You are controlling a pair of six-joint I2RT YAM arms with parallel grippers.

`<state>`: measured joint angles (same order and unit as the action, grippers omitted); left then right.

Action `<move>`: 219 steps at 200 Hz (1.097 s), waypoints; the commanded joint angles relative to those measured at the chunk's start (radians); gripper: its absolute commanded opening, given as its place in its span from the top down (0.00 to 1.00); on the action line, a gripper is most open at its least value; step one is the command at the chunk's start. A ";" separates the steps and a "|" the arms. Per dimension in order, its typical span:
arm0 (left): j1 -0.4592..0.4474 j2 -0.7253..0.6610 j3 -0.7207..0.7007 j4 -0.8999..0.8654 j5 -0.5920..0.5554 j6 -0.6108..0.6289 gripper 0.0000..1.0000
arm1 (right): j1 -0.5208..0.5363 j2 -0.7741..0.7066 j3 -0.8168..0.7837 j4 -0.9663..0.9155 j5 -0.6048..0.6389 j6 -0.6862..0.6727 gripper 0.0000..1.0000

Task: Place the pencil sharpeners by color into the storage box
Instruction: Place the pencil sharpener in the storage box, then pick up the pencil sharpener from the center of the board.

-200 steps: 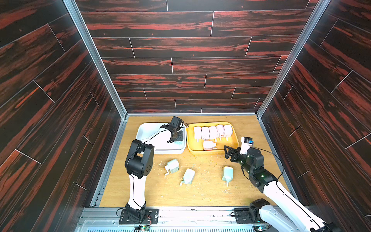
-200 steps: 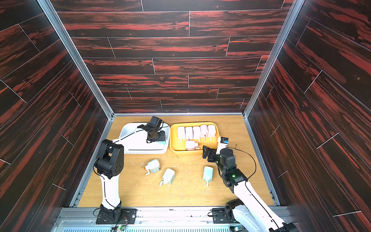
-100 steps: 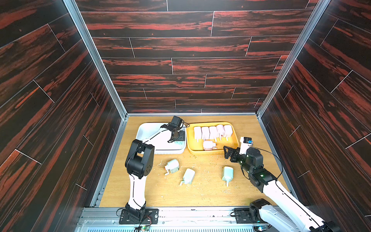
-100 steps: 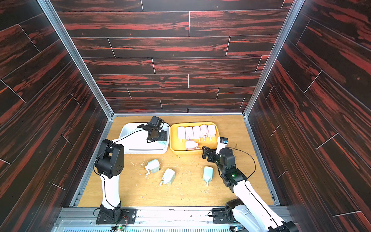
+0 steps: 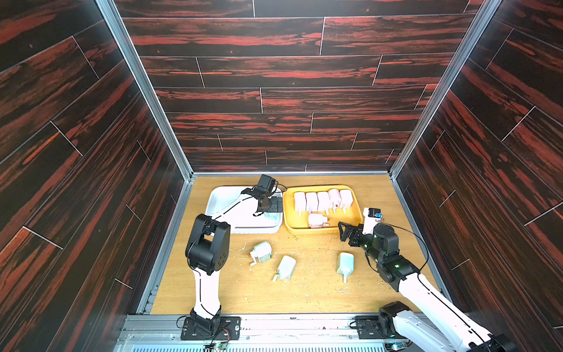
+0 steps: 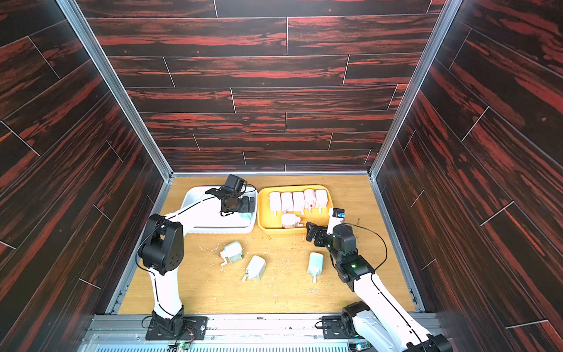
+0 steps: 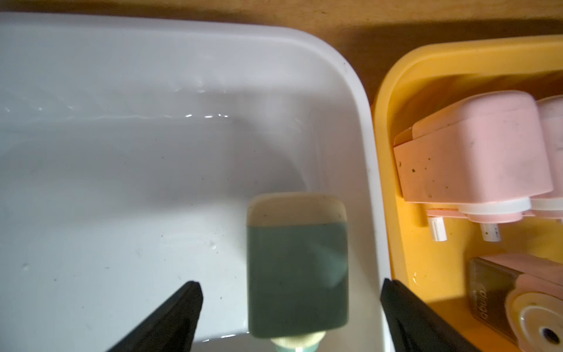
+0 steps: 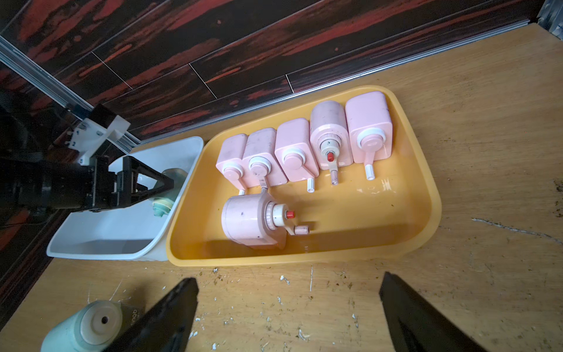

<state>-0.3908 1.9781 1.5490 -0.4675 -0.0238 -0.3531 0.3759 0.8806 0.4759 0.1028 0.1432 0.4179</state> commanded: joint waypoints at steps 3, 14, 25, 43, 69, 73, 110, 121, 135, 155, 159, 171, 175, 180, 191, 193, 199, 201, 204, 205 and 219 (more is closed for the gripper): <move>0.003 -0.088 -0.030 0.004 -0.013 0.012 0.00 | 0.006 -0.015 0.015 0.014 0.009 -0.008 0.02; 0.001 -0.111 -0.045 0.005 -0.006 0.013 0.00 | 0.006 -0.017 0.016 0.017 0.010 -0.008 0.02; 0.000 -0.137 -0.064 0.006 0.002 0.011 0.00 | 0.006 -0.019 0.015 0.021 0.012 -0.009 0.02; -0.006 -0.188 -0.106 0.013 0.009 0.011 0.00 | 0.007 -0.036 -0.002 0.048 0.020 -0.003 0.02; -0.028 -0.280 -0.180 0.034 0.003 0.006 0.00 | 0.005 -0.095 -0.065 0.142 0.026 0.005 0.02; -0.034 -0.294 -0.192 0.041 0.001 0.005 0.00 | 0.006 -0.106 -0.077 0.160 0.027 0.005 0.02; -0.114 -0.431 -0.316 0.102 -0.051 -0.014 0.00 | 0.005 -0.185 -0.177 0.299 0.042 -0.007 0.02; -0.142 -0.469 -0.349 0.119 -0.052 -0.029 0.00 | 0.005 -0.201 -0.200 0.324 0.057 -0.010 0.02; -0.182 -0.512 -0.391 0.142 -0.057 -0.041 0.00 | 0.004 -0.216 -0.223 0.336 0.079 -0.010 0.02; -0.233 -0.556 -0.429 0.133 -0.082 -0.059 0.00 | 0.004 -0.227 -0.235 0.325 0.098 0.002 0.02; -0.242 -0.563 -0.436 0.127 -0.086 -0.064 0.00 | 0.004 -0.228 -0.236 0.322 0.094 0.004 0.02; -0.267 -0.588 -0.462 0.119 -0.099 -0.074 0.00 | 0.004 -0.229 -0.246 0.328 0.073 0.005 0.02; -0.275 -0.598 -0.472 0.116 -0.106 -0.080 0.00 | 0.004 -0.229 -0.250 0.331 0.067 0.008 0.02; -0.284 -0.608 -0.485 0.115 -0.115 -0.086 0.00 | 0.005 -0.228 -0.255 0.337 0.062 0.013 0.02; -0.303 -0.632 -0.511 0.113 -0.126 -0.097 0.00 | 0.005 -0.221 -0.267 0.358 0.044 0.011 0.02; -0.306 -0.637 -0.516 0.111 -0.129 -0.100 0.00 | 0.005 -0.220 -0.268 0.362 0.041 0.011 0.02; -0.316 -0.653 -0.528 0.107 -0.140 -0.105 0.00 | 0.004 -0.215 -0.272 0.369 0.036 0.012 0.02; -0.319 -0.658 -0.533 0.106 -0.145 -0.105 0.00 | 0.004 -0.214 -0.273 0.371 0.033 0.012 0.02; -0.325 -0.665 -0.539 0.104 -0.152 -0.107 0.00 | 0.004 -0.211 -0.273 0.371 0.031 0.012 0.02; -0.326 -0.667 -0.542 0.104 -0.155 -0.107 0.00 | 0.005 -0.210 -0.273 0.371 0.030 0.013 0.02; -0.346 -0.707 -0.570 0.094 -0.177 -0.115 0.00 | 0.004 -0.205 -0.266 0.358 0.012 0.012 0.02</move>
<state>-0.7097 1.3483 1.0180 -0.3473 -0.1379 -0.4385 0.3759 0.6689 0.2119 0.4313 0.1902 0.4244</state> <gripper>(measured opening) 0.999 0.983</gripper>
